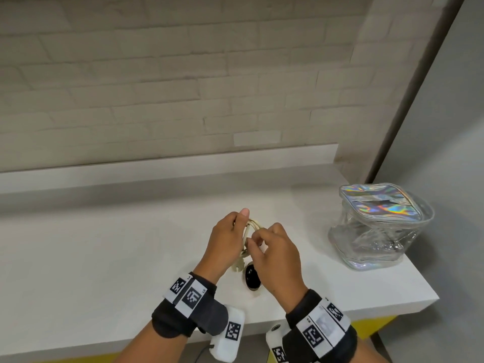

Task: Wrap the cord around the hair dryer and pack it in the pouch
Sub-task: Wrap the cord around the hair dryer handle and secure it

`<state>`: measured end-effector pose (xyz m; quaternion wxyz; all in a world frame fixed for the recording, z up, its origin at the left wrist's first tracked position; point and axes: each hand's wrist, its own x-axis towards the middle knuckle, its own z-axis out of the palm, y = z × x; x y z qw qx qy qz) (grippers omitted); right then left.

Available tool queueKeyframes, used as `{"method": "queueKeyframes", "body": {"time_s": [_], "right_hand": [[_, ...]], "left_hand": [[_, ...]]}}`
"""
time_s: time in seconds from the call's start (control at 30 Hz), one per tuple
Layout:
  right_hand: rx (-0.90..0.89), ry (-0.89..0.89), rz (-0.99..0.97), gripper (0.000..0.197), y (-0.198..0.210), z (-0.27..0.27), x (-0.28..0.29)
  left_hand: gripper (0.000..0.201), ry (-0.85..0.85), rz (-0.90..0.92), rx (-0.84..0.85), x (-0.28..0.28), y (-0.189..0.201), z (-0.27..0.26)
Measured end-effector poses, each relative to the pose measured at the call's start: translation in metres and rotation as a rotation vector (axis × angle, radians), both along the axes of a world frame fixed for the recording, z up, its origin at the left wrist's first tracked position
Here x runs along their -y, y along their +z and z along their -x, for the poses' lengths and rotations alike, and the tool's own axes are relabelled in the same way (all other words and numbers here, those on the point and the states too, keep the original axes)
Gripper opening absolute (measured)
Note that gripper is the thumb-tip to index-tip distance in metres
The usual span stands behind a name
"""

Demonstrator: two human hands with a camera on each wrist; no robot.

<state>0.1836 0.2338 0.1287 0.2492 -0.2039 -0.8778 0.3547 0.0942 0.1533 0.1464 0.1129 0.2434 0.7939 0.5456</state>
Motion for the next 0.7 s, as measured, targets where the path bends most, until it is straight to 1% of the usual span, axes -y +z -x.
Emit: {"method": "queueKeyframes", "body": {"time_s": [0.1,0.13,0.2,0.27,0.3,0.33,0.4,0.43,0.47,0.53,0.57,0.6,0.63,0.7], "right_hand": [[0.11,0.118,0.081,0.02,0.005,-0.002,0.002],[0.145,0.174,0.166,0.022,0.007,-0.002,0.0],[0.153,0.28,0.46,0.021,0.018,-0.002,-0.008],[0.164,0.317,0.729,0.023,0.03,-0.002,-0.018],[0.177,0.326,0.829,0.025,0.032,-0.001,-0.023],[0.186,0.334,0.914,0.03,0.032,-0.001,-0.026],[0.185,0.324,1.021,0.037,0.029,-0.002,-0.026],[0.19,0.299,0.957,0.038,0.028,-0.003,-0.024],[0.193,0.264,0.789,0.039,0.028,-0.004,-0.022],[0.164,0.176,0.4,0.041,0.031,-0.006,-0.018],[0.119,0.135,0.314,0.042,0.034,-0.006,-0.016],[0.076,0.116,0.323,0.041,0.036,-0.005,-0.015],[0.053,0.112,0.379,0.041,0.037,-0.004,-0.014],[0.031,0.099,0.527,0.042,0.036,-0.001,-0.016]], "left_hand": [[0.039,-0.009,-0.014,-0.009,0.0,-0.001,0.002],[0.039,-0.008,-0.02,-0.014,0.001,-0.003,0.004],[0.041,-0.013,-0.034,-0.012,0.005,-0.007,0.01],[0.038,-0.045,-0.055,-0.031,0.01,-0.012,0.012],[0.035,-0.064,-0.056,-0.074,0.011,-0.012,0.013],[0.033,-0.067,-0.025,-0.153,0.011,-0.012,0.014],[0.041,-0.031,0.091,-0.381,0.01,-0.013,0.017],[0.048,-0.004,0.139,-0.479,0.009,-0.013,0.019],[0.053,0.024,0.164,-0.548,0.008,-0.013,0.02],[0.051,0.07,0.179,-0.679,0.007,-0.014,0.021],[0.046,0.082,0.177,-0.749,0.007,-0.014,0.021],[0.042,0.087,0.17,-0.8,0.006,-0.015,0.021],[0.041,0.086,0.162,-0.82,0.006,-0.015,0.022],[0.043,0.076,0.156,-0.785,0.005,-0.016,0.025]]}}
